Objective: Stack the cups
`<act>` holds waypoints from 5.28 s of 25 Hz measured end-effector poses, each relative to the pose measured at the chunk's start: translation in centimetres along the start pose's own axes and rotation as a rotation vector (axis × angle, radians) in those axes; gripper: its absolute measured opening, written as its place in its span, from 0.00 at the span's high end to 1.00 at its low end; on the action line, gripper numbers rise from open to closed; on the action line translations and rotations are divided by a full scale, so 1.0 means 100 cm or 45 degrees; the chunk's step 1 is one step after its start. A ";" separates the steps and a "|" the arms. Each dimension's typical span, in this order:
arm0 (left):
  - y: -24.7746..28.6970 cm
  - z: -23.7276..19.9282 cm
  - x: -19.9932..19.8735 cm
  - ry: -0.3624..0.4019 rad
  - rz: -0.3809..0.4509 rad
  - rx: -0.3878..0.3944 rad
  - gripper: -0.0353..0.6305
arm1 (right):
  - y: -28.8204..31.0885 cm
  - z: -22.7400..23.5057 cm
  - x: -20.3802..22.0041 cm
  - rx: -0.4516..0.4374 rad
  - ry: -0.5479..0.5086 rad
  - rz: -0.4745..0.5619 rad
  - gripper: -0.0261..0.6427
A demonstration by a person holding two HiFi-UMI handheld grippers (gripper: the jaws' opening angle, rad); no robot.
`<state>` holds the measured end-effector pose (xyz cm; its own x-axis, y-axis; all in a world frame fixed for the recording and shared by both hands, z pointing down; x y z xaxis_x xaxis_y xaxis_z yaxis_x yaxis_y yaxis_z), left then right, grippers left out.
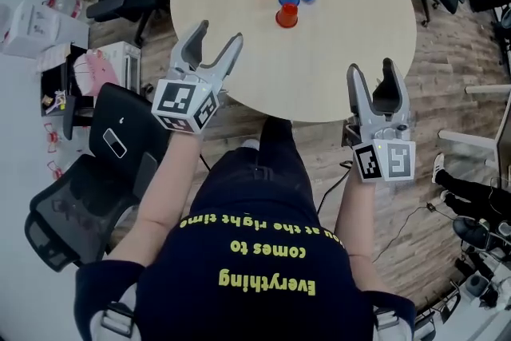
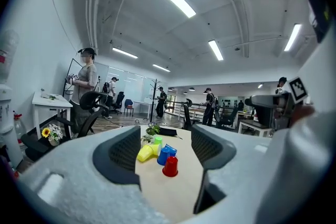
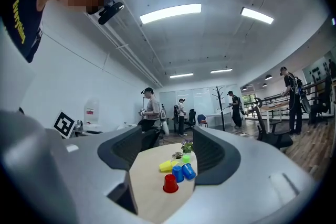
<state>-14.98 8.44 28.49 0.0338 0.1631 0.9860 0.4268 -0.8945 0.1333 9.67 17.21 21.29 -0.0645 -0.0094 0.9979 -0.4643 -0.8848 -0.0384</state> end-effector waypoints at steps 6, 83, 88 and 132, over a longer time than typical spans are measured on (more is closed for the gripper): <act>0.060 0.005 -0.011 0.011 0.004 -0.063 0.50 | 0.054 0.058 -0.005 -0.106 0.005 -0.001 0.50; 0.177 -0.053 0.083 -0.094 -0.235 -0.125 0.50 | 0.228 0.052 0.266 -0.402 -0.008 -0.638 0.64; 0.177 -0.046 0.077 -0.085 -0.215 -0.112 0.50 | 0.220 0.055 0.242 -0.387 -0.027 -0.606 0.64; 0.173 0.033 0.073 0.068 -0.197 -0.004 0.50 | 0.073 0.108 0.265 -0.079 0.052 -0.717 0.52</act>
<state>-4.38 -4.46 37.70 -0.0800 0.2766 0.9577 0.4202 -0.8619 0.2840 14.10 5.44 47.98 0.1747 0.4754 0.8623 -0.4880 -0.7188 0.4952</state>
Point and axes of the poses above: the fingertips, and each gripper's own axes: y forward along the fingers, z to its right, x out of its underside, the point moved 1 cm from there along -y, backward along the fingers, and after that the axes turned 12 degrees about -x, right-handed, at the moved point
